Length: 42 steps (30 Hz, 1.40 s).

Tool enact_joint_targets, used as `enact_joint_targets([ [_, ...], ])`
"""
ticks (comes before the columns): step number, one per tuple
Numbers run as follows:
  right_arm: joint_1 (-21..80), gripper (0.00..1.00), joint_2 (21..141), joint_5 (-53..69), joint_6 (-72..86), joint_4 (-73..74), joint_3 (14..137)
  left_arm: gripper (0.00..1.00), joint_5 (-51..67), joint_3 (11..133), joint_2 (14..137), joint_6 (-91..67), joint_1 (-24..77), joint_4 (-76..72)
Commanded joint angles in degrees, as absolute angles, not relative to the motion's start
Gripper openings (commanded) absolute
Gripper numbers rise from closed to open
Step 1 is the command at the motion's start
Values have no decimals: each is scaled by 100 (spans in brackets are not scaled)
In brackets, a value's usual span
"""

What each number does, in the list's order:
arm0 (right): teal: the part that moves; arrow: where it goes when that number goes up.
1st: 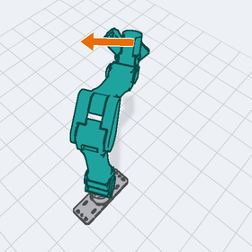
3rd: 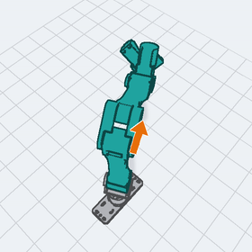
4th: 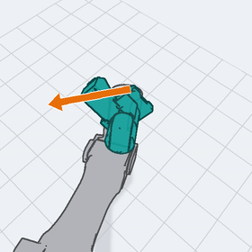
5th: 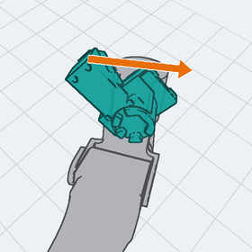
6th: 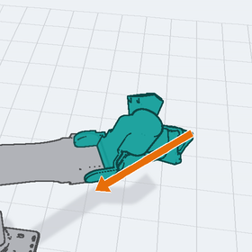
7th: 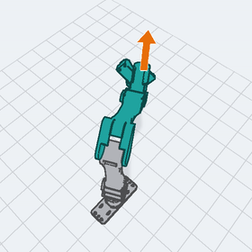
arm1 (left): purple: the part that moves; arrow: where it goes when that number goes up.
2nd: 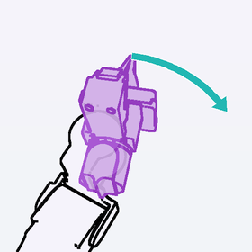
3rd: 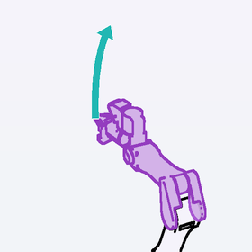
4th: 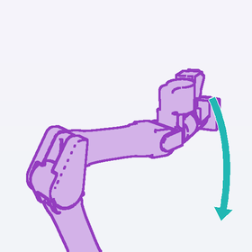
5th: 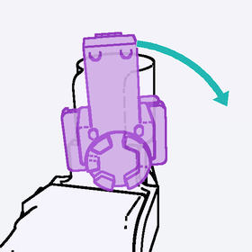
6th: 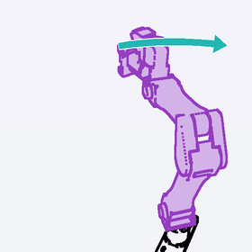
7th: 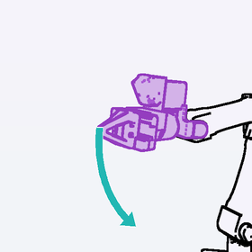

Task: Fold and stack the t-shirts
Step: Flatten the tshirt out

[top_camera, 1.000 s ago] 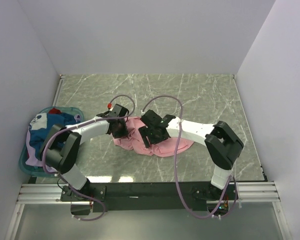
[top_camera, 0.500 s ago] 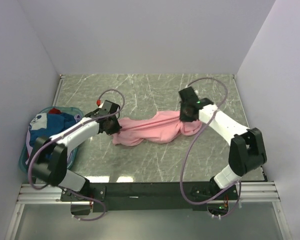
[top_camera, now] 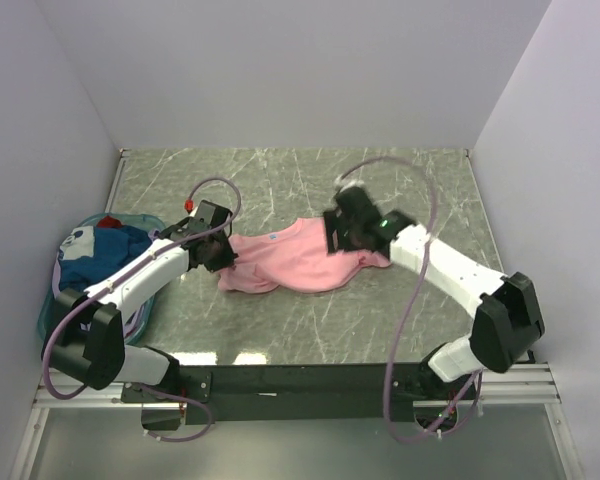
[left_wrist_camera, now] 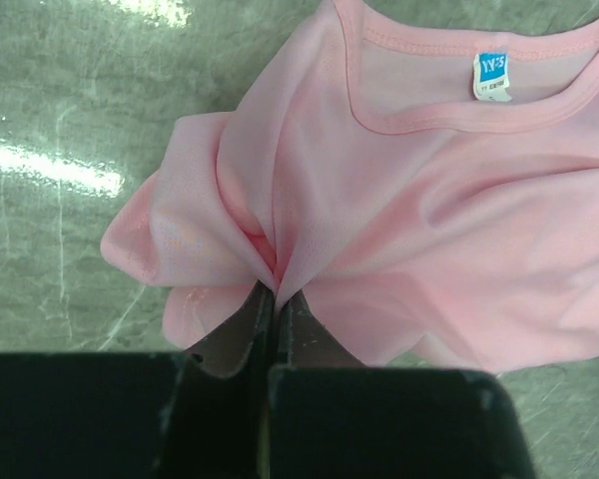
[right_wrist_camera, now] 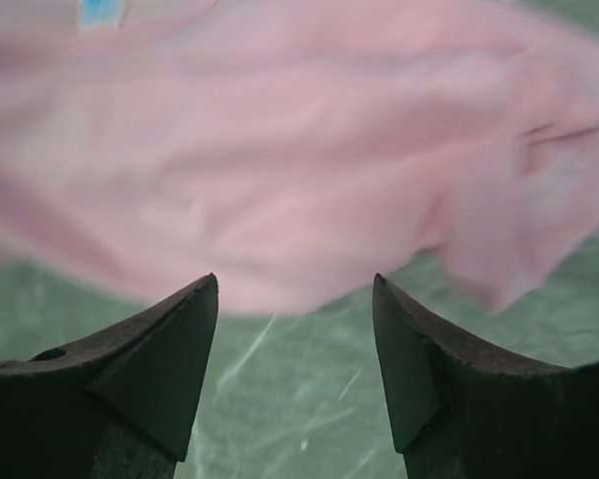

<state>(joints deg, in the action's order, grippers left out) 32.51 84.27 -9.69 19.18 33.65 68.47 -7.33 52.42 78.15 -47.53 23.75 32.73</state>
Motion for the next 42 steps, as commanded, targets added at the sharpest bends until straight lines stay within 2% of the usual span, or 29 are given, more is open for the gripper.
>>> enact_joint_targets([
  [1,4217,70,8060,-957,1582,3235,6242,1,-791,5431,7664,-4816,2373,3463],
  [6,4763,70,8279,-1081,1784,3076,5695,1,-800,5590,7541,-4851,2373,3656],
  [14,4922,82,9123,-1432,1617,2926,6196,1,-580,5985,7321,-4790,2382,4015],
  [18,4896,83,8808,-1871,1774,3032,6205,1,-484,6634,7321,-4553,2478,4157],
  [24,4737,84,7297,-2566,2346,3015,5670,1,-510,8593,7953,-4395,3179,4508],
  [29,4693,84,5785,-3390,3013,3041,5082,1,-668,11088,8884,-4325,3831,4974],
  [33,4658,85,5037,-3323,2962,2857,4799,1,-651,13641,9798,-4228,4166,5387],
  [34,4650,85,4888,-3244,2945,2822,4755,1,-650,13919,10026,-4245,4166,5431],
  [37,4649,84,4808,-2779,2725,2708,4720,1,-992,13792,9767,-4245,4166,5064],
  [39,4658,84,4860,-2193,2453,2480,4650,0,-1473,12935,9258,-4271,4105,4546],
  [42,4658,83,5227,-1794,2242,2461,4641,0,-1521,12010,8922,-4368,3659,4360],
])
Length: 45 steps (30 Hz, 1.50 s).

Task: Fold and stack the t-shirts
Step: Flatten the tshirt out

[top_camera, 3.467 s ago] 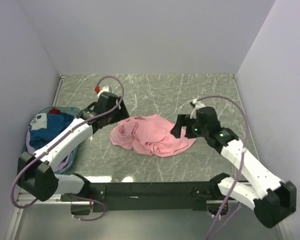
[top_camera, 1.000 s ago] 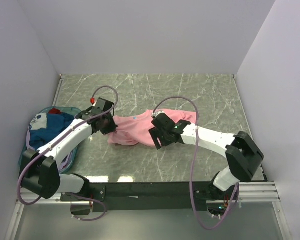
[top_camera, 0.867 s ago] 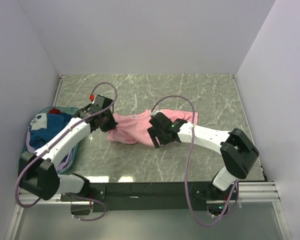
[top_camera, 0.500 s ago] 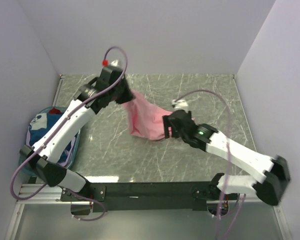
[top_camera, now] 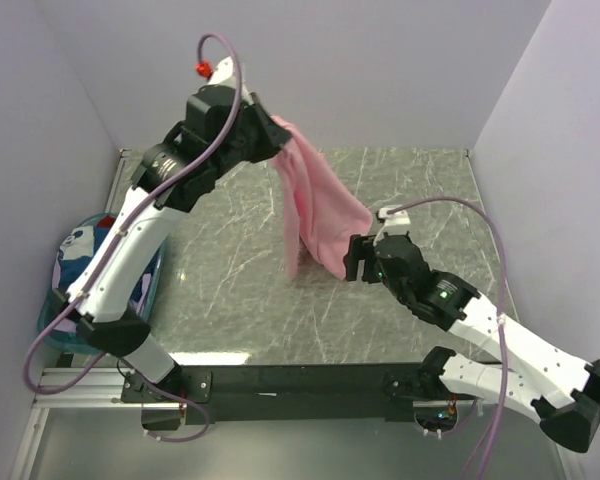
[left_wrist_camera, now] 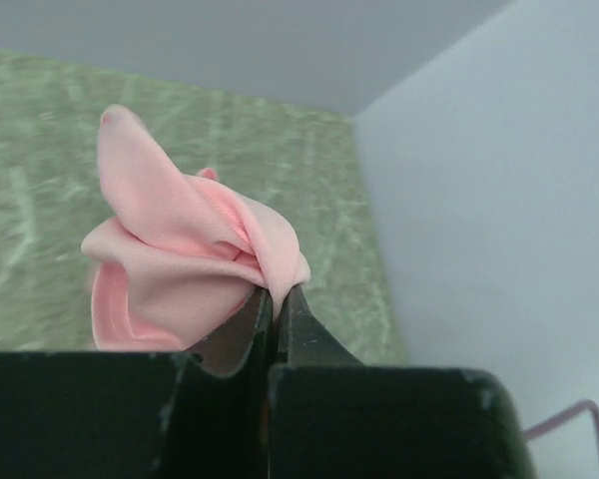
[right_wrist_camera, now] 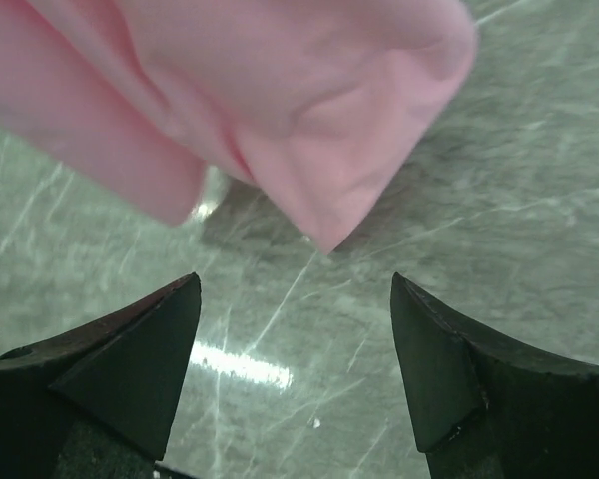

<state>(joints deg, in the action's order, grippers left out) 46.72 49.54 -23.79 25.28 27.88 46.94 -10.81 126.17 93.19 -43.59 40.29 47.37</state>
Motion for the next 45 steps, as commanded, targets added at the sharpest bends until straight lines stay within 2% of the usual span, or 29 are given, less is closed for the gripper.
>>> enact_joint_targets([
  [1,4641,83,5369,-1549,2198,2452,4675,0,-1599,11814,8799,-4420,3526,4394],
  [5,4658,84,6186,-1275,2057,2610,4904,0,-1941,10716,8517,-4333,2919,4377],
  [12,4649,87,7723,-1072,1662,2549,5334,1,-1863,8336,8095,-4070,1759,3622],
  [22,4448,88,9509,-1160,1055,2303,6327,2,-1810,6821,7770,-3419,1248,2813],
  [25,4272,82,9799,-1126,950,2373,6486,2,-1959,6505,7638,-3270,1187,2707],
  [26,4228,73,9835,-1055,862,2399,6521,2,-2012,6434,7629,-3252,1169,2707],
  [28,4166,62,9888,-915,739,2496,6618,2,-2091,6285,7559,-3226,1160,2707],
  [29,4140,40,9914,-844,643,2574,6679,2,-2127,6197,7541,-3208,1143,2690],
  [31,3930,18,9949,-948,607,2934,7021,2,-2136,6126,7480,-3155,1143,2654],
  [32,3816,1,9949,-1210,598,3031,7162,2,-2153,6109,7471,-3147,1143,2680],
  [33,3693,0,9958,-1343,615,3198,7320,2,-2136,6126,7471,-3164,1134,2707],
  [38,2718,0,10474,-1994,1028,3612,9295,2,-1671,6170,7567,-3234,1108,2760],
  [39,2664,3,10616,-2134,1081,3638,9995,2,-1548,6187,7637,-3243,1107,2795],
  [40,2628,17,10782,-2188,1159,3639,10350,2,-1521,6196,7690,-3252,1099,2821],
  [42,2610,36,11266,-2241,1195,3717,11270,2,-1451,6231,7813,-3270,1081,2900],
  [43,2610,56,11433,-2163,1291,3831,11572,2,-1441,6249,7857,-3278,1081,2926],
  [45,2637,63,11768,-1970,1415,4277,12126,3,-1389,6267,7997,-3313,1064,2971],
])
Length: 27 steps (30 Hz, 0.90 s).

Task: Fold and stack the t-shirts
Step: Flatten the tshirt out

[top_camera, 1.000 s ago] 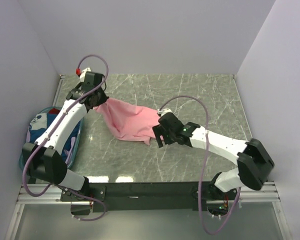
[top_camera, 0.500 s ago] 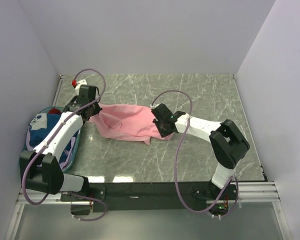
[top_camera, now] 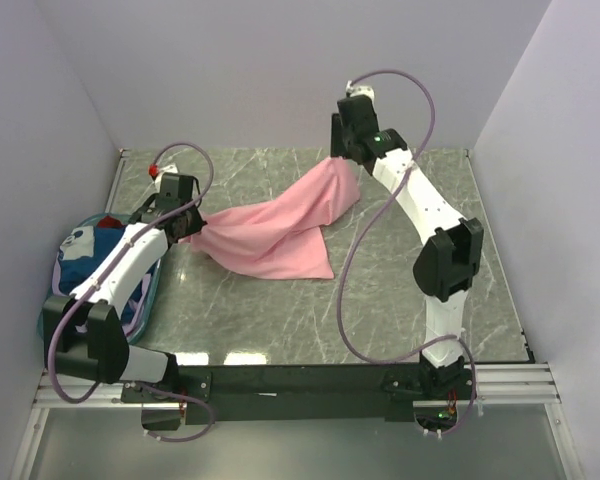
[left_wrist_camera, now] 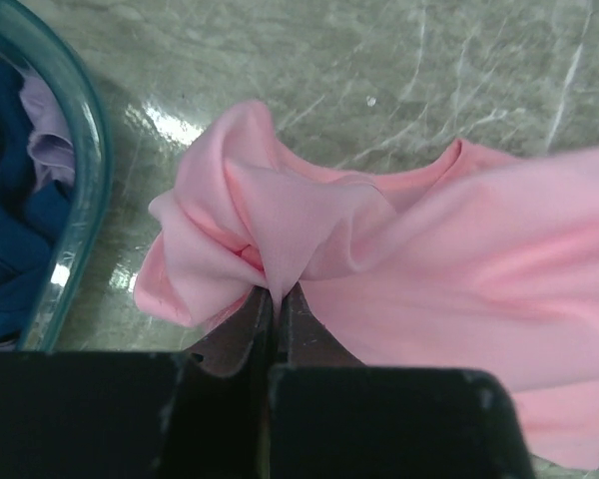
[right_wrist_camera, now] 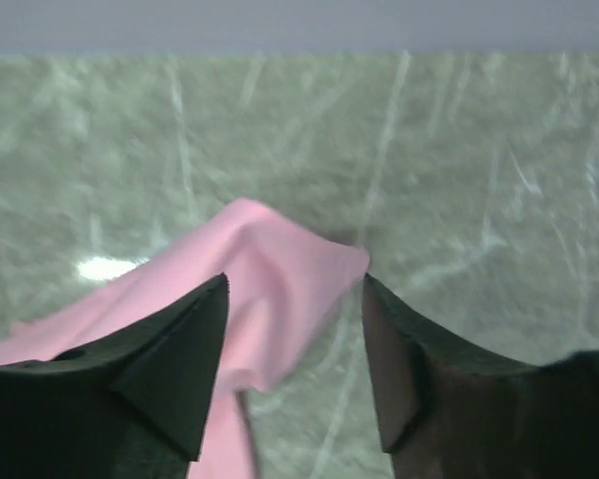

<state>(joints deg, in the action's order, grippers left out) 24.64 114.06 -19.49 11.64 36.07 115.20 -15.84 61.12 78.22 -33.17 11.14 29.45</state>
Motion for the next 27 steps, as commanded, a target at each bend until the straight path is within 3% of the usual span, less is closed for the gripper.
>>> enact_joint_targets([
  [1,2672,65,11777,-1699,1528,4332,12085,3,-1302,6275,8033,-3322,1063,2988],
  [9,2935,66,10109,-28,2398,3561,8374,3,-1336,6381,8262,-3401,1028,3182],
  [12,3093,66,9669,176,2750,3428,7536,3,-1493,6390,8227,-3410,1011,3190],
  [27,4016,59,10274,-536,3269,3287,7136,2,-1925,6337,8069,-3445,967,3243],
])
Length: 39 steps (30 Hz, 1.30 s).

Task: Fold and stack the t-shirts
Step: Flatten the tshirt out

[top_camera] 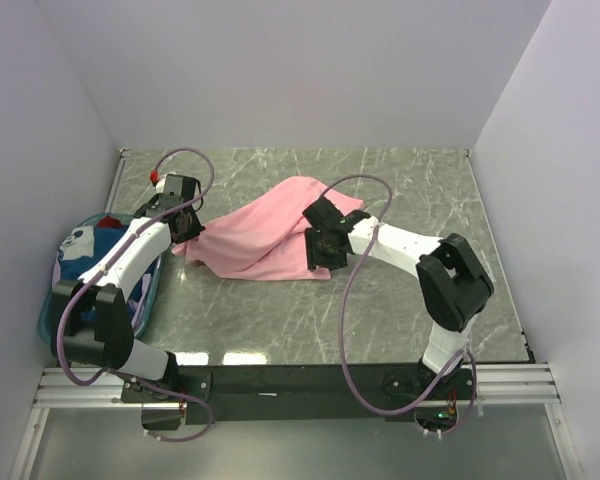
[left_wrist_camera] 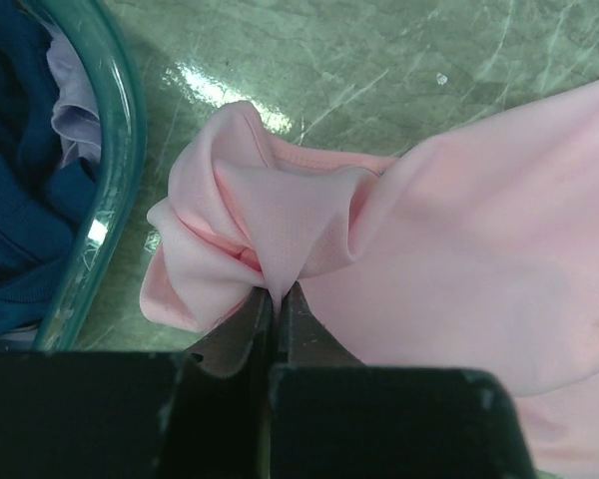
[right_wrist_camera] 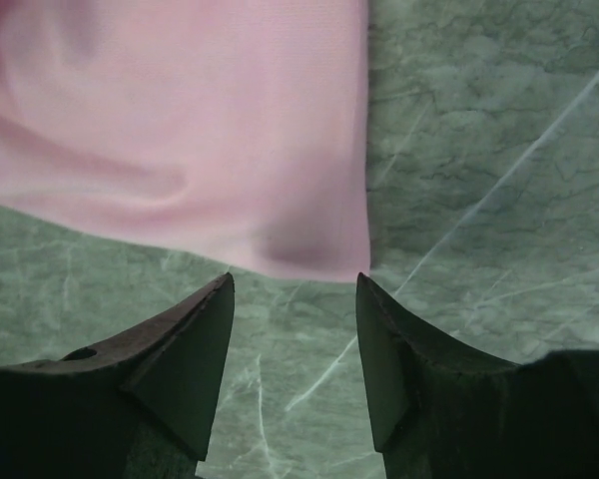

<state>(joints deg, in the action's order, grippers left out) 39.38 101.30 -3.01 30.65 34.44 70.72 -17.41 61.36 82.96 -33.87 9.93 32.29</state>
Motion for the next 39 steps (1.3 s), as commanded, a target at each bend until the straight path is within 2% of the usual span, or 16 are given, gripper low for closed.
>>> enact_joint_targets([
  [1,4034,59,10361,-606,3287,3296,7172,2,-1960,6337,8060,-3445,967,3234],
  [14,4131,52,11012,-1046,3445,3709,7391,2,-2030,6354,8059,-3445,862,3296],
  [17,4157,39,11083,-950,3384,3788,7400,2,-2092,6363,8095,-3437,791,3340],
  [18,4166,27,11083,-897,3349,3805,7383,2,-2092,6363,8103,-3437,765,3340],
  [20,4140,12,11013,-1010,3305,3875,7374,2,-2074,6363,8112,-3437,738,3340],
  [21,4070,0,10952,-1133,3270,4015,7365,2,-2074,6363,8104,-3445,738,3331],
  [24,3746,0,10478,-1809,3138,4305,7234,2,-1864,6355,8104,-3489,747,3331],
  [28,3131,0,9469,-2267,2962,4605,7005,7,-1013,6057,8016,-3647,939,3523],
  [31,2744,0,8897,-2496,2883,4755,6812,16,-853,5680,7639,-3858,1299,3717],
  [32,2646,0,8790,-2487,2865,4755,6681,31,-766,5565,7368,-3998,1379,3761],
  [33,2576,0,8702,-2400,2830,4711,6627,41,-721,5468,7217,-4086,1441,3779],
  [35,2453,0,8552,-2330,2786,4659,6470,52,-581,5151,6945,-4323,1503,3840],
  [36,2443,0,8543,-2268,2786,4589,6417,61,-528,5046,6691,-4420,1512,3841],
  [38,2417,0,8543,-2198,2795,4509,6294,71,-527,4738,6392,-4639,1503,3780],
  [39,2417,0,8569,-2145,2778,4430,6267,72,-545,4659,6337,-4684,1503,3762],
])
